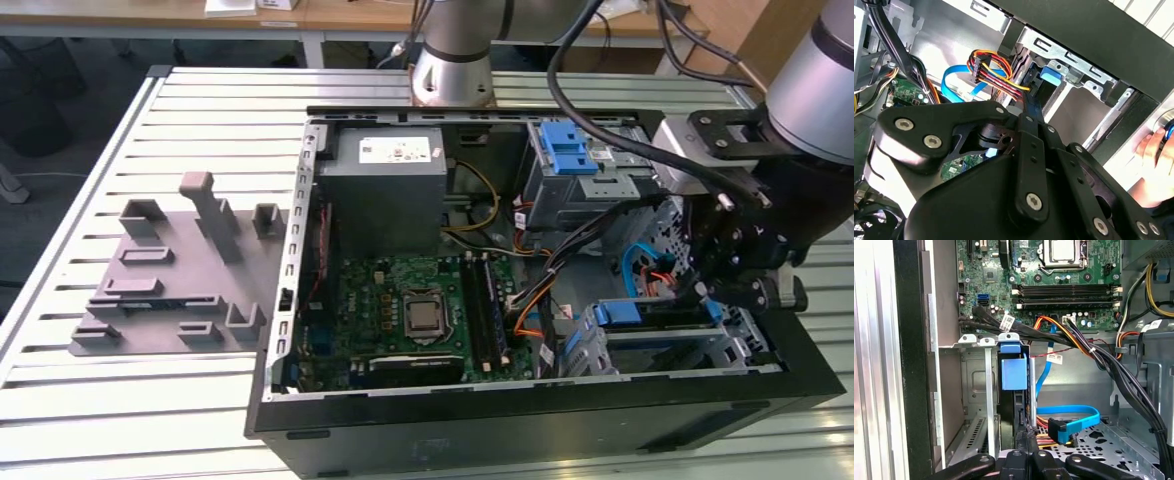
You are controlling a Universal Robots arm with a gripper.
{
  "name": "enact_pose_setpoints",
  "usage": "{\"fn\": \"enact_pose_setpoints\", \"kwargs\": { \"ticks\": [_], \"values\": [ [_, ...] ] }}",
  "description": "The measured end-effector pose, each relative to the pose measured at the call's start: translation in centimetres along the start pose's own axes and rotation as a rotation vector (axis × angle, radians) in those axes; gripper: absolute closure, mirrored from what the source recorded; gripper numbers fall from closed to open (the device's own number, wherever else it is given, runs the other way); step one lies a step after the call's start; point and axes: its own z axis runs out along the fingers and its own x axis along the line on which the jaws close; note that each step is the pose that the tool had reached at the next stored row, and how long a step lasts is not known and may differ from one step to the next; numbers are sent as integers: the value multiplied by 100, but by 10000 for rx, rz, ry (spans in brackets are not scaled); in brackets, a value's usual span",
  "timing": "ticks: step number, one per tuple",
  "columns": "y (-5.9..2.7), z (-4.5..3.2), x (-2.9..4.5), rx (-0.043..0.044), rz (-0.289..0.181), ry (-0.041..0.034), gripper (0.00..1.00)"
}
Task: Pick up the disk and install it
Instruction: 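Insert the second disk wire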
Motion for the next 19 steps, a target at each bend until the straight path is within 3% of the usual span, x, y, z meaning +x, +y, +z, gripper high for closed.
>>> {"fn": "enact_pose_setpoints", "kwargs": {
  "ticks": [19],
  "values": [
    [-7, -104, 0, -1, -1, -5, 89]
  ]
}}
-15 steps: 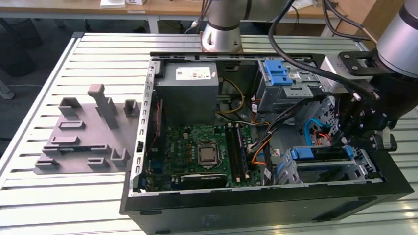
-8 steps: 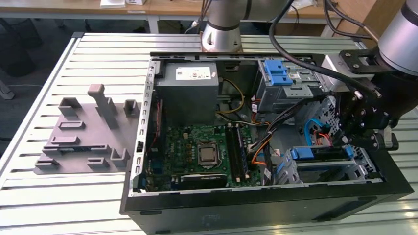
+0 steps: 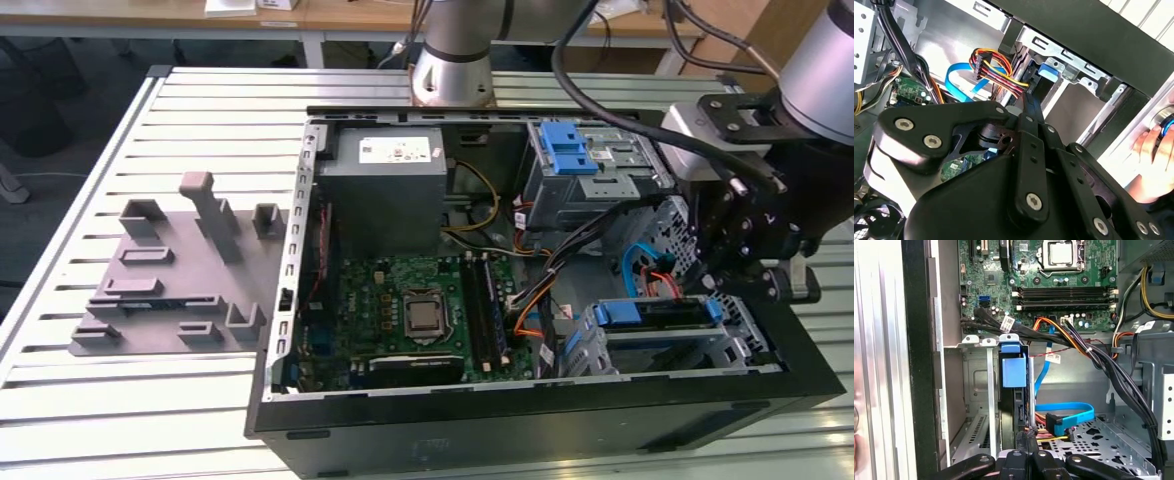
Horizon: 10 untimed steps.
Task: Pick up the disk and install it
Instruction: 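Insert the second disk wire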
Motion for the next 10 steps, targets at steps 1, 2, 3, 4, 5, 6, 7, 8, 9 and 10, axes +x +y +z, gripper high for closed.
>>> {"fn": "enact_pose_setpoints", "kwargs": {
  "ticks": [1, 2, 3, 4, 5, 6, 7, 8, 9, 10],
  "values": [
    [-1, -12, 0, 0, 1, 0, 89],
    [-1, -20, 0, -1, -1, 0, 89],
    [3, -26, 0, 0, -1, 1, 89],
    [9, -31, 0, 0, 0, -1, 89],
    [17, -34, 0, -1, 0, -2, 89],
    [29, -37, 1, 0, 0, -2, 89],
    [41, -39, 2, -1, 0, -2, 89],
    [53, -41, 2, -1, 0, -2, 89],
    [63, -42, 3, -1, 1, -2, 89],
    [67, -44, 3, -1, 1, -3, 89]
  ]
}}
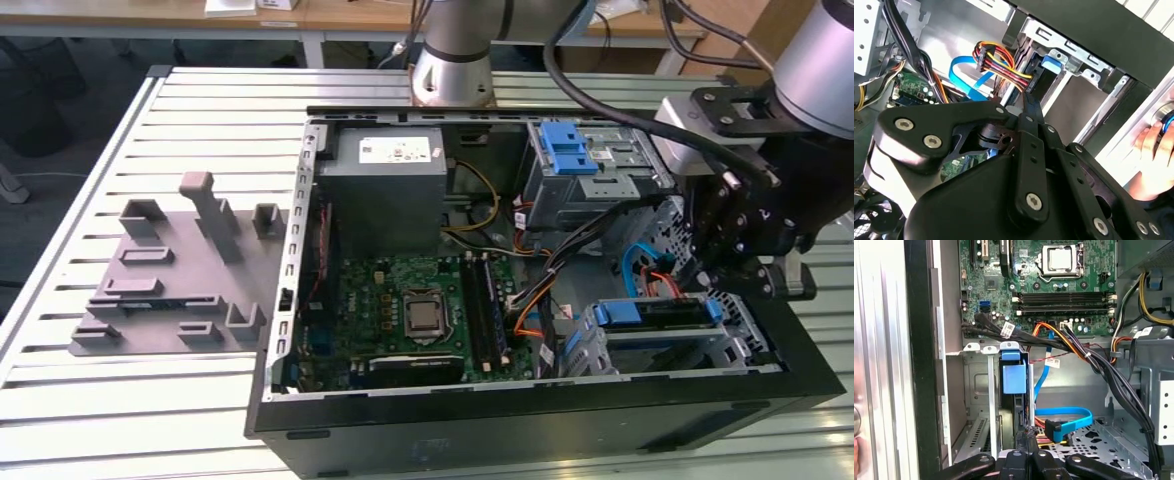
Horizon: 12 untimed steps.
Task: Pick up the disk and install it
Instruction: 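Insert the second disk wire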
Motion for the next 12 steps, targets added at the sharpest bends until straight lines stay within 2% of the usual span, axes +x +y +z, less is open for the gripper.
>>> {"fn": "enact_pose_setpoints", "kwargs": {
  "ticks": [2, 5, 9, 12],
  "values": [
    [2, -10, -1, -21, -2, 2, 89],
    [2, -28, -1, -125, 0, 6, 89],
    [1, -42, -1, -314, 1, 14, 89],
    [1, -45, -1, -370, 2, 13, 89]
  ]
}}
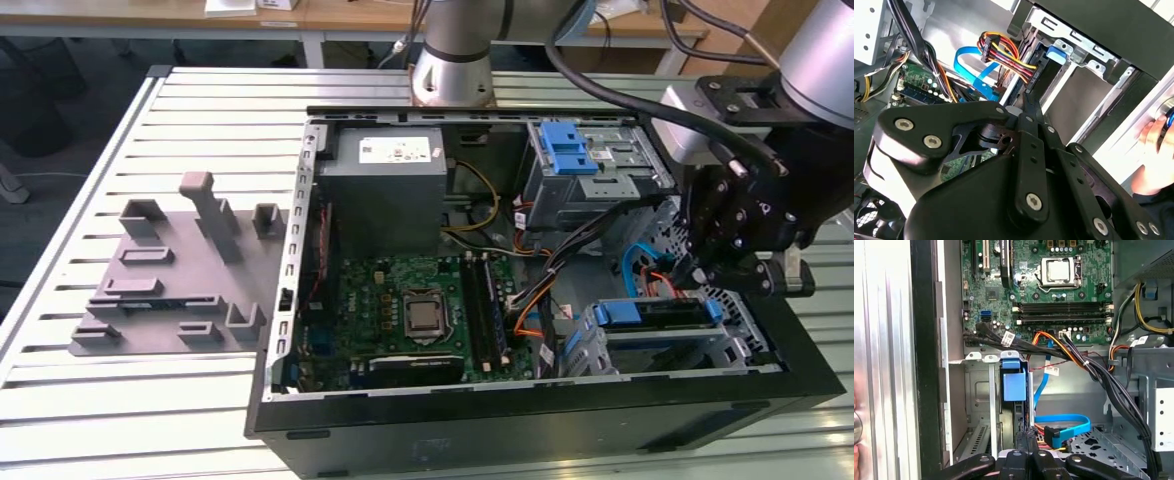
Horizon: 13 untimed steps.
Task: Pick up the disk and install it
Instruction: 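Insert the second disk wire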
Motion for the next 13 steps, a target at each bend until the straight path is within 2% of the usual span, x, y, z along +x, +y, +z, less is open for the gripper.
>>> {"fn": "enact_pose_setpoints", "kwargs": {
  "ticks": [13],
  "values": [
    [49, -18, 2, -8, 0, -57, 89]
  ]
}}
